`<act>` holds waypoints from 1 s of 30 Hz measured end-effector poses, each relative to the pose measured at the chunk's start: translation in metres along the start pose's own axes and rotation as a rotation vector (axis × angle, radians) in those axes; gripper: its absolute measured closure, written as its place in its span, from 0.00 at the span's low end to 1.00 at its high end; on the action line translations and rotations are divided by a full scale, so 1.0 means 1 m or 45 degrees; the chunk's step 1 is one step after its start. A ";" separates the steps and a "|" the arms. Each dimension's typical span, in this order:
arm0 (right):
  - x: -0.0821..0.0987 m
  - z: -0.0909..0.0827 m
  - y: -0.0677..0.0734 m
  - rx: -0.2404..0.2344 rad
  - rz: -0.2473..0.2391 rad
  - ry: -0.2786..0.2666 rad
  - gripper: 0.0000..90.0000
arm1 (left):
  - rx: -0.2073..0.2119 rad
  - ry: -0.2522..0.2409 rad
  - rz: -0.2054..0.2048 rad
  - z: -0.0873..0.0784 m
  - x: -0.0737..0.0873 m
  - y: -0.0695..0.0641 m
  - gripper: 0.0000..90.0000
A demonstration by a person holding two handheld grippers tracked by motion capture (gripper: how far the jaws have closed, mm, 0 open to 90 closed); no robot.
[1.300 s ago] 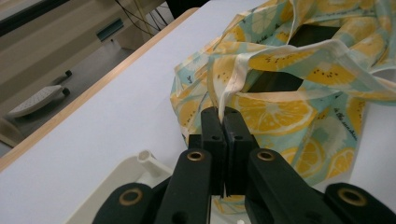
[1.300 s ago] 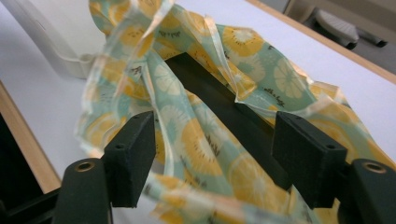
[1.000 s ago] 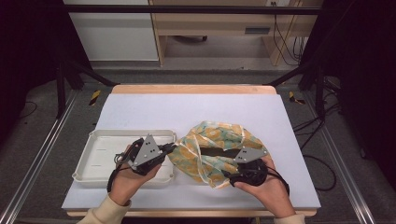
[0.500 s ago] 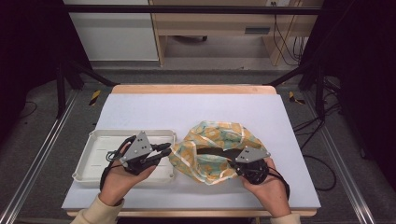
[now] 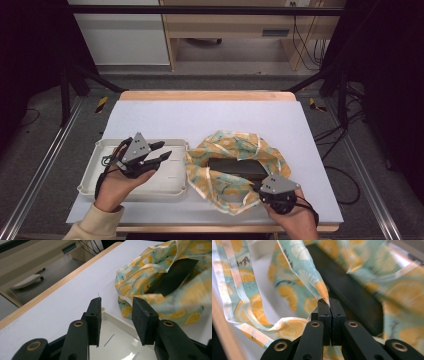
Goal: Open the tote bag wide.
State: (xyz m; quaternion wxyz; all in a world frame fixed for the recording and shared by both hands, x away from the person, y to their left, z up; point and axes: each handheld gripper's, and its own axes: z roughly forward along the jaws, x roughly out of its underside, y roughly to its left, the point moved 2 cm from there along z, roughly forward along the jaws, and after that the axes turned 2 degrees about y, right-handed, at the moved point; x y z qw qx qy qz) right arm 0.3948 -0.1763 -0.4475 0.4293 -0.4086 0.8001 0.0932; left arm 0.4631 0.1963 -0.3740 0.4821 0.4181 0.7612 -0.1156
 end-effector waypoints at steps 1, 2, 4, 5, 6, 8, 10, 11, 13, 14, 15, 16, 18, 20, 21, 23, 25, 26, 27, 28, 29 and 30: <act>0.003 -0.001 0.004 -0.007 -0.014 0.015 0.99 | 0.006 0.005 0.009 0.002 0.000 -0.002 0.67; 0.006 -0.002 0.007 -0.015 -0.016 0.025 0.99 | 0.014 0.009 0.010 0.004 -0.001 -0.005 0.66; 0.012 -0.003 0.012 -0.028 -0.021 0.041 0.99 | 0.033 0.017 0.029 0.010 -0.004 -0.011 0.64; 0.013 -0.003 0.013 -0.032 -0.026 0.042 0.99 | 0.044 0.018 0.031 0.013 -0.006 -0.015 0.63; 0.015 -0.003 0.014 -0.037 -0.027 0.048 0.99 | 0.054 0.020 0.043 0.017 -0.008 -0.019 0.62; 0.016 -0.002 0.016 -0.044 -0.027 0.055 0.99 | 0.095 0.032 0.076 0.026 -0.015 -0.028 0.59; 0.016 -0.002 0.015 -0.048 -0.029 0.057 0.98 | 0.104 0.041 0.120 0.037 -0.023 -0.038 0.55; 0.016 -0.002 0.015 -0.048 -0.027 0.052 0.98 | 0.112 0.048 0.140 0.043 -0.027 -0.042 0.54; 0.017 -0.002 0.015 -0.051 -0.029 0.051 0.98 | 0.156 0.077 0.162 0.060 -0.034 -0.049 0.48; 0.017 -0.002 0.015 -0.054 -0.032 0.053 0.98 | 0.163 0.095 0.188 0.066 -0.036 -0.050 0.47; 0.017 -0.003 0.015 -0.055 -0.035 0.054 0.98 | 0.167 0.131 0.219 0.077 -0.039 -0.052 0.46; 0.017 -0.003 0.015 -0.058 -0.037 0.054 0.98 | 0.174 0.150 0.232 0.083 -0.041 -0.053 0.45; 0.018 -0.003 0.015 -0.067 -0.039 0.052 0.98 | 0.185 0.191 0.276 0.097 -0.045 -0.054 0.43; 0.019 -0.003 0.015 -0.074 -0.048 0.050 0.99 | 0.168 0.230 0.289 0.109 -0.048 -0.052 0.45; 0.019 -0.003 0.016 -0.079 -0.041 0.053 0.99 | 0.175 0.239 0.282 0.114 -0.048 -0.051 0.47; 0.020 -0.004 0.016 -0.089 -0.054 0.052 0.99 | 0.198 0.295 0.297 0.124 -0.048 -0.049 0.52; 0.021 -0.004 0.017 -0.102 -0.057 0.058 0.99 | 0.223 0.350 0.288 0.133 -0.050 -0.048 0.59; 0.022 -0.004 0.017 -0.110 -0.074 0.058 0.99 | 0.217 0.358 0.293 0.135 -0.050 -0.048 0.65; 0.022 -0.005 0.018 -0.114 -0.071 0.061 0.99 | 0.211 0.372 0.284 0.138 -0.052 -0.047 0.71; 0.023 -0.005 0.018 -0.122 -0.078 0.063 0.99 | 0.208 0.388 0.274 0.141 -0.053 -0.046 0.79; 0.023 -0.005 0.019 -0.130 -0.084 0.064 0.99 | 0.187 0.388 0.268 0.143 -0.056 -0.045 0.84; 0.024 -0.006 0.020 -0.135 -0.093 0.066 0.99 | 0.169 0.387 0.260 0.144 -0.059 -0.043 0.90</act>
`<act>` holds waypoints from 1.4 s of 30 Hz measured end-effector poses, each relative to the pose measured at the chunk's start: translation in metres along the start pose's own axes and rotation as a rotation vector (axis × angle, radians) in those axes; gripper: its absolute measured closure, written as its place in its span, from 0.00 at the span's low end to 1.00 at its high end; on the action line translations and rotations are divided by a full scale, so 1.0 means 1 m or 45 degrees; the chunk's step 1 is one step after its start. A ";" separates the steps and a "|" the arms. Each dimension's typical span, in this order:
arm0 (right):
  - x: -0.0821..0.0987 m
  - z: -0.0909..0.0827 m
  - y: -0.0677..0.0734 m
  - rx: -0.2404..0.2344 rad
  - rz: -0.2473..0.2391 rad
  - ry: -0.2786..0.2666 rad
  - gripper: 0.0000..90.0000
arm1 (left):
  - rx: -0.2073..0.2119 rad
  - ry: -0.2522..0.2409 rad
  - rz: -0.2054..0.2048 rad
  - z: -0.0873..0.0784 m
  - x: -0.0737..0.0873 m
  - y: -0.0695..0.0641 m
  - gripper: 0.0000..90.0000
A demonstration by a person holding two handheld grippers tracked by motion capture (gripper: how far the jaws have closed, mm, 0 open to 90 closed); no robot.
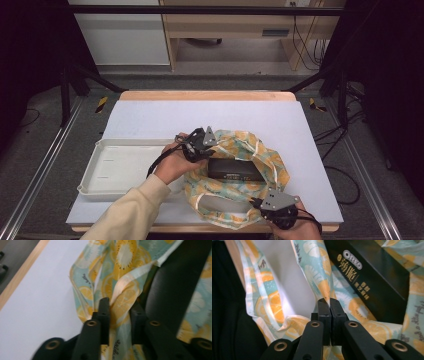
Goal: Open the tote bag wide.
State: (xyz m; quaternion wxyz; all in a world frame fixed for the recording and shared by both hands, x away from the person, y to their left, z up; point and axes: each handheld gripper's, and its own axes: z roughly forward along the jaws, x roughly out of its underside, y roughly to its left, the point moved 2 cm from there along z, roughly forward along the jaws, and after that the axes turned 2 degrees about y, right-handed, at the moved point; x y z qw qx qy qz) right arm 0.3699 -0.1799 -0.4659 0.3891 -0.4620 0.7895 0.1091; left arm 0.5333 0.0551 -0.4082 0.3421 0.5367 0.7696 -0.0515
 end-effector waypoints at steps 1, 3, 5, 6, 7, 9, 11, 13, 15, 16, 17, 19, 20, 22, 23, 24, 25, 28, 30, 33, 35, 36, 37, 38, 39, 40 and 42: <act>0.001 -0.001 0.001 -0.005 -0.008 0.005 1.00 | -0.008 -0.009 -0.016 -0.001 -0.003 0.002 0.94; 0.002 -0.002 0.003 -0.012 -0.021 0.017 1.00 | -0.033 -0.054 -0.055 -0.006 -0.009 0.008 0.98; 0.005 -0.004 0.005 -0.014 -0.029 0.033 1.00 | -0.063 -0.097 -0.082 -0.011 -0.014 0.011 0.99; 0.006 -0.005 0.006 -0.014 -0.028 0.041 1.00 | -0.077 -0.111 -0.095 -0.014 -0.017 0.013 0.99; 0.008 -0.006 0.006 -0.016 -0.032 0.051 1.00 | -0.090 -0.126 -0.101 -0.016 -0.019 0.015 0.99; 0.012 -0.008 0.007 -0.019 -0.032 0.068 1.00 | -0.113 -0.153 -0.107 -0.021 -0.023 0.017 0.99; 0.015 -0.008 0.008 -0.020 -0.031 0.083 1.00 | -0.120 -0.169 -0.119 -0.025 -0.025 0.019 0.99; 0.017 -0.009 0.007 -0.019 -0.018 0.093 0.99 | -0.104 -0.179 -0.121 -0.028 -0.026 0.019 0.99; 0.016 -0.010 0.005 -0.004 0.002 0.071 0.95 | -0.098 -0.181 -0.111 -0.031 -0.026 0.016 0.99; 0.015 -0.011 0.004 0.004 0.016 0.056 0.92 | -0.092 -0.187 -0.111 -0.032 -0.026 0.015 0.99; 0.014 -0.012 0.003 0.013 0.032 0.034 0.86 | -0.084 -0.189 -0.110 -0.033 -0.025 0.015 0.99; 0.010 -0.014 0.000 0.036 0.073 -0.002 0.74 | -0.081 -0.203 -0.111 -0.036 -0.025 0.014 0.99; 0.007 -0.015 -0.001 0.043 0.086 -0.014 0.68 | -0.075 -0.208 -0.115 -0.038 -0.024 0.014 0.99; 0.003 -0.019 -0.003 0.071 0.107 -0.031 0.58 | -0.050 -0.222 -0.127 -0.041 -0.023 0.014 0.99; 0.000 -0.021 -0.005 0.077 0.116 -0.050 0.55 | -0.045 -0.222 -0.127 -0.042 -0.023 0.014 0.99; -0.004 -0.023 -0.008 0.084 0.132 -0.068 0.51 | -0.044 -0.215 -0.120 -0.042 -0.022 0.014 0.99; -0.007 -0.025 -0.011 0.095 0.150 -0.082 0.48 | -0.042 -0.212 -0.118 -0.043 -0.022 0.013 0.99; -0.018 -0.031 -0.023 0.149 0.172 -0.099 0.43 | -0.041 -0.205 -0.103 -0.044 -0.022 0.011 0.99; -0.024 -0.034 -0.035 0.201 0.181 -0.095 0.42 | -0.039 -0.214 -0.104 -0.045 -0.023 0.010 0.99; -0.031 -0.037 -0.051 0.301 0.216 -0.085 0.42 | -0.035 -0.213 -0.099 -0.045 -0.024 0.009 0.99; -0.034 -0.036 -0.060 0.344 0.252 -0.086 0.42 | -0.035 -0.213 -0.098 -0.045 -0.024 0.009 0.99; -0.034 -0.034 -0.065 0.352 0.276 -0.079 0.41 | -0.033 -0.215 -0.098 -0.044 -0.024 0.009 0.99; -0.034 -0.030 -0.069 0.363 0.282 -0.059 0.41 | -0.030 -0.216 -0.099 -0.044 -0.025 0.009 0.99; -0.033 -0.026 -0.072 0.379 0.287 -0.031 0.42 | -0.030 -0.217 -0.099 -0.044 -0.025 0.009 0.99; -0.032 -0.021 -0.075 0.378 0.298 -0.010 0.42 | -0.030 -0.220 -0.100 -0.045 -0.024 0.009 0.99; -0.031 -0.016 -0.077 0.364 0.294 0.003 0.44 | -0.027 -0.224 -0.106 -0.046 -0.024 0.009 0.99; -0.030 -0.008 -0.080 0.342 0.295 0.035 0.51 | -0.025 -0.229 -0.107 -0.047 -0.023 0.010 0.99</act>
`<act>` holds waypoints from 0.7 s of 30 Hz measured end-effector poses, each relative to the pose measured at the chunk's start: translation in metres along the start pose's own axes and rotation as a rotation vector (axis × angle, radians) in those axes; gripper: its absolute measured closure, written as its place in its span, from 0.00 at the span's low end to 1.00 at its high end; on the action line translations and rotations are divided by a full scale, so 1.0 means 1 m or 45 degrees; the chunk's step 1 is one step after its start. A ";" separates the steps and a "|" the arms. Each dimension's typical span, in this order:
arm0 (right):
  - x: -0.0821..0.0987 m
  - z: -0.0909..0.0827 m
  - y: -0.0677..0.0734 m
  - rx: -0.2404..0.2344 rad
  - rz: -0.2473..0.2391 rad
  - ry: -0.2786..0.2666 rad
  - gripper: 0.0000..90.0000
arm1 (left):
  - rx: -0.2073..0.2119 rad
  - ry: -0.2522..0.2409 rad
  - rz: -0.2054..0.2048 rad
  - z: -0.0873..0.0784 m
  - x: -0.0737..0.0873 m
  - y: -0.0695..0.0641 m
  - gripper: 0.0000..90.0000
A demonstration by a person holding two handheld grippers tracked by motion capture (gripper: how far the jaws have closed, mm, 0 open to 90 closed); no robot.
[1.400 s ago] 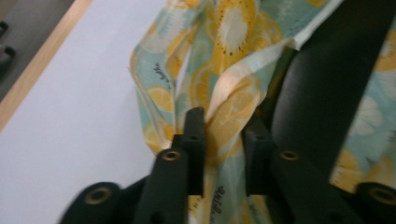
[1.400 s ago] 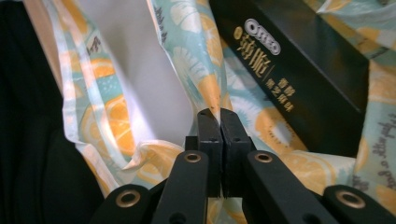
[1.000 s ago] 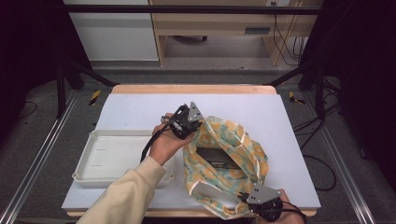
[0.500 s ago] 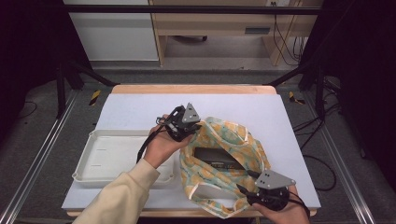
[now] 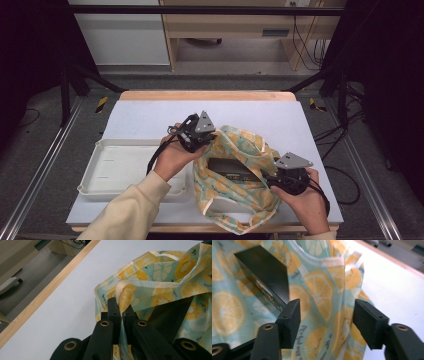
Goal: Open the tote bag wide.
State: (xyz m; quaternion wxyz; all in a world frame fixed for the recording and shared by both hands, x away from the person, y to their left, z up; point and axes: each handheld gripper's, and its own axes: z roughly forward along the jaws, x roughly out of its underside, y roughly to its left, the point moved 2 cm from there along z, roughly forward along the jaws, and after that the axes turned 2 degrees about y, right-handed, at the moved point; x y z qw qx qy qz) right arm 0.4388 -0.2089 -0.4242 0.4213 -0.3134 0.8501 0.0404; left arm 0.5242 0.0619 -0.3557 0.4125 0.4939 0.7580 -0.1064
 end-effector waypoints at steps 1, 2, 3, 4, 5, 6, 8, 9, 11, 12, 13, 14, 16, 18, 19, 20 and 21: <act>0.001 0.003 -0.001 -0.007 0.000 0.020 0.57 | 0.007 -0.005 -0.006 -0.001 0.000 0.000 0.99; 0.001 0.006 -0.003 -0.008 -0.005 0.043 0.68 | 0.010 -0.005 -0.007 -0.002 0.000 0.001 0.99; 0.002 0.007 -0.004 -0.005 -0.012 0.045 0.78 | 0.019 -0.008 -0.012 -0.003 0.000 0.001 0.99; 0.002 0.006 -0.008 0.003 -0.010 0.042 0.86 | 0.025 -0.009 -0.013 -0.003 0.000 0.000 0.99; 0.001 0.006 -0.010 0.007 -0.004 0.039 0.92 | 0.028 -0.010 -0.006 -0.003 0.000 -0.001 0.99; 0.000 0.004 -0.014 0.026 0.002 0.025 0.96 | 0.032 -0.011 -0.001 -0.003 0.001 -0.002 0.99; -0.006 -0.003 -0.024 0.101 0.012 -0.007 0.99 | 0.035 -0.004 0.012 -0.001 0.001 -0.007 0.99; -0.008 -0.004 -0.027 0.129 0.009 -0.015 1.00 | 0.037 0.000 0.017 0.001 0.002 -0.009 0.99; -0.013 -0.005 -0.036 0.193 -0.005 -0.027 1.00 | 0.040 0.005 0.028 0.005 0.003 -0.013 0.99; -0.015 -0.002 -0.039 0.208 -0.012 -0.031 1.00 | 0.035 0.008 0.031 0.006 0.004 -0.014 0.99; -0.015 0.002 -0.041 0.214 -0.016 -0.019 1.00 | 0.035 0.015 0.034 0.009 0.005 -0.015 0.99; -0.013 0.010 -0.043 0.213 -0.018 0.000 0.99 | 0.037 0.016 0.028 0.011 0.007 -0.016 0.99; -0.009 0.020 -0.043 0.206 -0.026 0.024 0.97 | 0.043 0.027 0.018 0.016 0.011 -0.017 0.99; -0.004 0.030 -0.041 0.184 -0.020 0.062 0.89 | 0.050 0.037 0.006 0.020 0.014 -0.017 0.99; -0.001 0.033 -0.040 0.175 -0.025 0.073 0.82 | 0.053 0.040 -0.006 0.023 0.016 -0.016 0.99; 0.000 0.035 -0.037 0.155 -0.021 0.091 0.72 | 0.054 0.042 -0.012 0.024 0.016 -0.016 0.99; 0.000 0.035 -0.036 0.150 -0.016 0.092 0.66 | 0.056 0.039 -0.022 0.026 0.017 -0.015 0.99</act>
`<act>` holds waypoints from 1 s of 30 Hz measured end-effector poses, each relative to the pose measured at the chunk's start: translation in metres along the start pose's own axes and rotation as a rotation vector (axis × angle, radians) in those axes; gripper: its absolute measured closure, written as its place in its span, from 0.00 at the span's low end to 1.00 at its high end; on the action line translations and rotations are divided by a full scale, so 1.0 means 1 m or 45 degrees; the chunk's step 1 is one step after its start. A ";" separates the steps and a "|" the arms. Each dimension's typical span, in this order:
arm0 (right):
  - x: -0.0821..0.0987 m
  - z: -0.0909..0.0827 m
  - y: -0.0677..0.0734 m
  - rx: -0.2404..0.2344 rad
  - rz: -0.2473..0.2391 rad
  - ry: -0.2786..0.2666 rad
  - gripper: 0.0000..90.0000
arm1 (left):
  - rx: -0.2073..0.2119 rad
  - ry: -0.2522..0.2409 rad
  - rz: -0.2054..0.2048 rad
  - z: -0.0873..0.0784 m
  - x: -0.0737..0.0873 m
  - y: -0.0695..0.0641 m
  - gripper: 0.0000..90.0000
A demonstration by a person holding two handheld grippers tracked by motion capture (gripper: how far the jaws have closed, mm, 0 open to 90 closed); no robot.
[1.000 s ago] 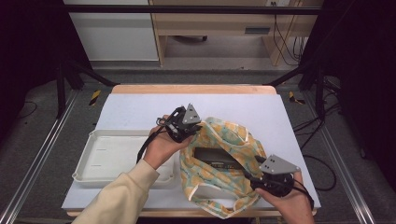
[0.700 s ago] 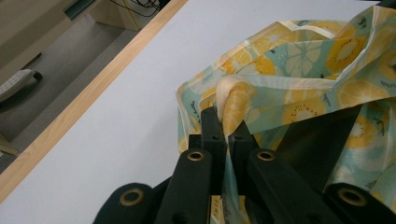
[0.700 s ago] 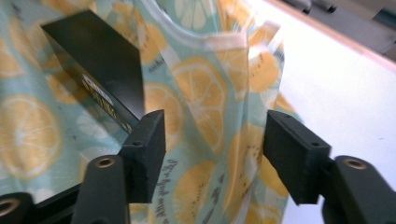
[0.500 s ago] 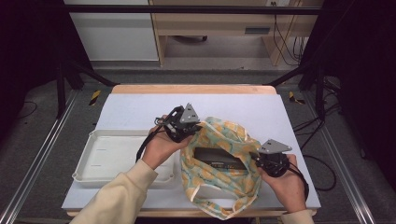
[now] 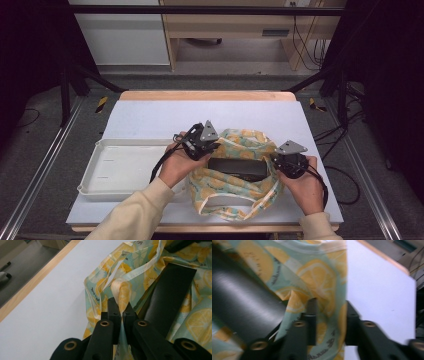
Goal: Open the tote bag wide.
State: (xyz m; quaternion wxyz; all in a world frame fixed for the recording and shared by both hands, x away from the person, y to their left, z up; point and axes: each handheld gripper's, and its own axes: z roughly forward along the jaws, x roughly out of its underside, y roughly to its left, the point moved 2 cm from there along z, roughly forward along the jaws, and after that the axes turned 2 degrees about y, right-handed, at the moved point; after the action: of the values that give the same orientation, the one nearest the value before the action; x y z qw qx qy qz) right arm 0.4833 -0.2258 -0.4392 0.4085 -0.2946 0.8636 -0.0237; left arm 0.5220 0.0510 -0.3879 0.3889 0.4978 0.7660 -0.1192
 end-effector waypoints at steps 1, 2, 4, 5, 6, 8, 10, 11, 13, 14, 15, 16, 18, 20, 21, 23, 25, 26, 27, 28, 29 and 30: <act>-0.001 -0.002 0.001 -0.009 -0.010 -0.001 0.61 | 0.003 0.003 -0.004 0.001 0.000 0.001 0.99; -0.002 -0.006 0.002 -0.017 -0.012 -0.015 0.57 | 0.002 0.001 -0.006 0.001 0.000 0.001 0.99; -0.005 -0.015 0.003 -0.019 -0.007 -0.066 0.48 | -0.001 0.008 -0.003 0.002 0.000 0.001 1.00; -0.006 -0.020 0.002 -0.034 0.000 -0.083 0.43 | 0.004 0.009 -0.007 0.002 0.000 0.001 1.00; -0.009 -0.025 0.002 -0.047 0.009 -0.104 0.40 | 0.002 0.011 -0.007 0.003 0.000 0.001 1.00; -0.014 -0.033 0.001 -0.060 0.016 -0.153 0.37 | 0.001 0.015 -0.010 0.002 0.001 0.002 1.00; -0.018 -0.035 0.000 -0.052 0.010 -0.167 0.35 | -0.001 0.017 -0.012 0.002 0.001 0.003 1.00; -0.019 -0.033 0.000 -0.052 0.021 -0.151 0.35 | -0.002 0.014 -0.014 0.001 0.001 0.003 1.00; -0.019 -0.027 -0.001 -0.055 0.035 -0.125 0.42 | -0.004 0.014 -0.014 0.000 0.001 0.003 1.00; -0.018 -0.024 -0.002 -0.050 0.039 -0.112 0.50 | -0.006 0.013 -0.013 -0.001 0.002 0.004 1.00; -0.018 -0.021 -0.002 -0.045 0.042 -0.094 0.60 | -0.007 0.014 -0.016 -0.001 0.002 0.005 1.00; -0.018 -0.019 -0.003 -0.041 0.043 -0.095 0.72 | -0.005 0.016 -0.020 0.001 0.003 0.006 1.00; -0.018 -0.014 -0.005 -0.029 0.042 -0.098 0.90 | 0.000 0.020 -0.028 0.003 0.006 0.008 1.00; -0.019 -0.008 -0.008 -0.035 0.053 -0.105 0.99 | 0.022 0.018 -0.049 0.006 0.010 0.009 0.98; -0.019 -0.006 -0.008 -0.037 0.052 -0.108 1.00 | 0.036 0.013 -0.061 0.007 0.013 0.010 0.97; -0.019 0.000 -0.008 -0.037 0.043 -0.103 1.00 | 0.054 0.004 -0.078 0.008 0.018 0.011 0.91; -0.019 0.003 -0.008 -0.032 0.041 -0.103 1.00 | 0.063 -0.030 -0.123 0.006 0.024 0.012 0.82; -0.019 0.004 -0.008 -0.031 0.044 -0.100 1.00 | 0.073 -0.043 -0.138 0.004 0.028 0.011 0.77; -0.019 0.005 -0.009 -0.021 0.043 -0.100 1.00 | 0.075 -0.048 -0.141 0.003 0.030 0.010 0.72; -0.019 0.005 -0.009 -0.016 0.048 -0.100 1.00 | 0.065 -0.059 -0.139 -0.001 0.033 0.010 0.68; -0.018 0.004 -0.010 -0.013 0.049 -0.102 1.00 | 0.066 -0.069 -0.146 -0.004 0.036 0.009 0.64; -0.018 0.005 -0.010 -0.011 0.049 -0.102 1.00 | 0.068 -0.081 -0.154 -0.007 0.039 0.009 0.63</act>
State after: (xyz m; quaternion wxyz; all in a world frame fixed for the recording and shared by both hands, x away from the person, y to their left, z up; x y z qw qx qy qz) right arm 0.5006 -0.2237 -0.4267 0.4418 -0.2804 0.8521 -0.0001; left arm 0.5185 0.0851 -0.4091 0.3917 0.4568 0.7785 -0.1787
